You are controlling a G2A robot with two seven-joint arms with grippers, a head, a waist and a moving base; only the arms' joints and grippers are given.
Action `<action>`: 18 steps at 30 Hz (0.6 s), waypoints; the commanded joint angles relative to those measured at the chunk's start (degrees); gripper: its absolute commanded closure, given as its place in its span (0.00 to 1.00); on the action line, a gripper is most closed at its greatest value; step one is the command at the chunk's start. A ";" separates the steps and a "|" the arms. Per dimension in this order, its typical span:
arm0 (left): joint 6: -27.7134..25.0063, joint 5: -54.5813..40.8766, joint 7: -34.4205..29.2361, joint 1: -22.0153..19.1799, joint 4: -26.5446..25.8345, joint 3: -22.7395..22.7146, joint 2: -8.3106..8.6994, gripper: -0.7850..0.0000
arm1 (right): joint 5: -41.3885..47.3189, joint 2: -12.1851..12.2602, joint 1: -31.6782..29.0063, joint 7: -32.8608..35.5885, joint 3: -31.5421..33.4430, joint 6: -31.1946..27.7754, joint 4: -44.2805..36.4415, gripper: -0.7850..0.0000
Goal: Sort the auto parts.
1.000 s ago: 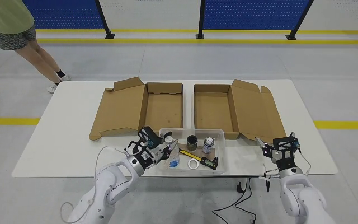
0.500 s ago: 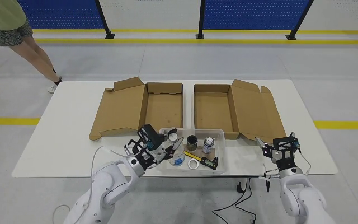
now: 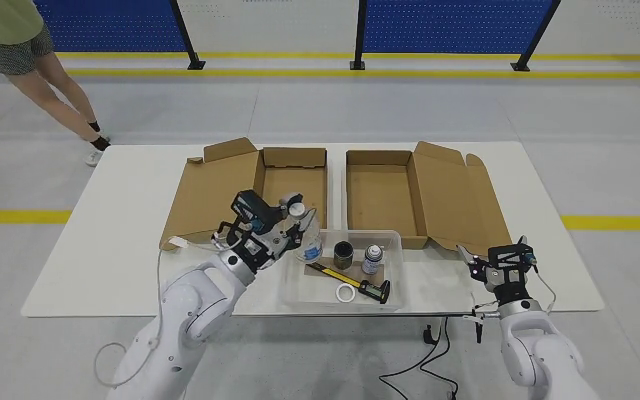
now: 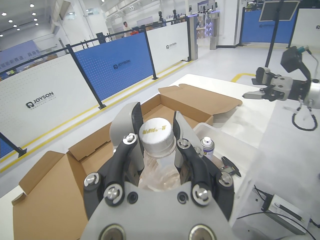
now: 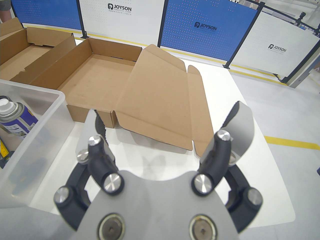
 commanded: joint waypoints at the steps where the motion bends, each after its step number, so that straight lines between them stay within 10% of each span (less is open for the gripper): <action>1: 1.80 0.74 0.21 -1.56 1.56 0.56 -0.23 1.00 | 0.00 0.00 0.00 0.00 0.00 0.00 0.00 0.00; 18: 17.89 9.97 2.25 -14.61 18.26 8.48 -3.17 1.00 | 0.00 0.00 0.00 0.00 0.00 0.00 0.00 0.00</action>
